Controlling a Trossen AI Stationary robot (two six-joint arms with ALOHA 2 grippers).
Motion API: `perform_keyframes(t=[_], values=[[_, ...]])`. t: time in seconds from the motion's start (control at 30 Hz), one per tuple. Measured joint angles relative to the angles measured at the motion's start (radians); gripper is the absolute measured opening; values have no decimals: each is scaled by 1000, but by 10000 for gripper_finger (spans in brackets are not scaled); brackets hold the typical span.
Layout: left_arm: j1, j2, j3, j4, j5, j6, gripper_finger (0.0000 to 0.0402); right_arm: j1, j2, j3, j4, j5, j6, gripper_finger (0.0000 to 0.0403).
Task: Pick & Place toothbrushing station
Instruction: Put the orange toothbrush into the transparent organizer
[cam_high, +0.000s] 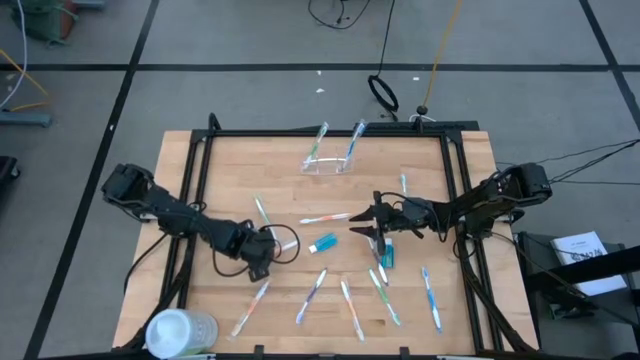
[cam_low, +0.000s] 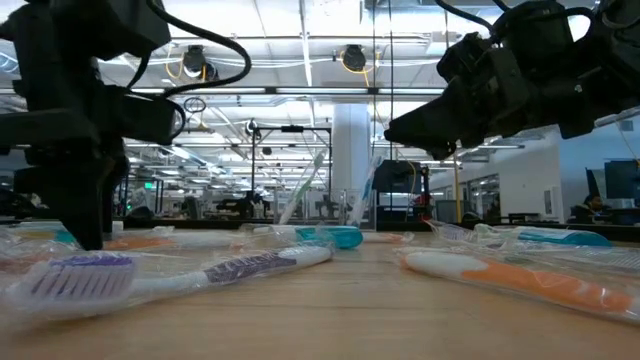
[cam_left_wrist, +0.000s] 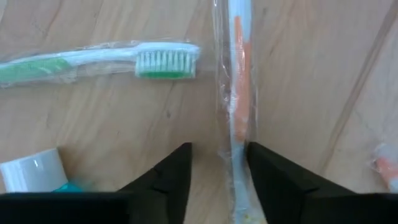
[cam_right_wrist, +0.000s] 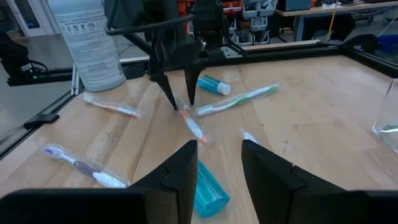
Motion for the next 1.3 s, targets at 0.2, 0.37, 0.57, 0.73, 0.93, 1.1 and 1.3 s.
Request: perform_keyframes(t=[0.2, 0.37, 0.57, 0.73, 0.93, 1.1, 1.3], values=[[14, 0, -1, -2, 43, 106, 67, 0, 0, 0, -2, 0, 0, 116], [36, 0, 3, -18, 73, 189, 10, 0, 0, 0, -4, 0, 0, 116], [26, 14, 120, -237, 49, 299, 16, 0, 0, 0, -5, 0, 0, 116], [24, 9, 315, -452, -172, 442, 7, 0, 0, 0, -4, 0, 0, 116], [37, 8, 479, -515, -469, 942, 15, 0, 0, 0, -5, 0, 0, 116], [98, 6, 533, -405, -850, 1481, 5, 0, 0, 0, -5, 0, 0, 116], [274, 7, 536, -99, -1028, 2080, 22, 0, 0, 0, -34, -4, 49, 116]])
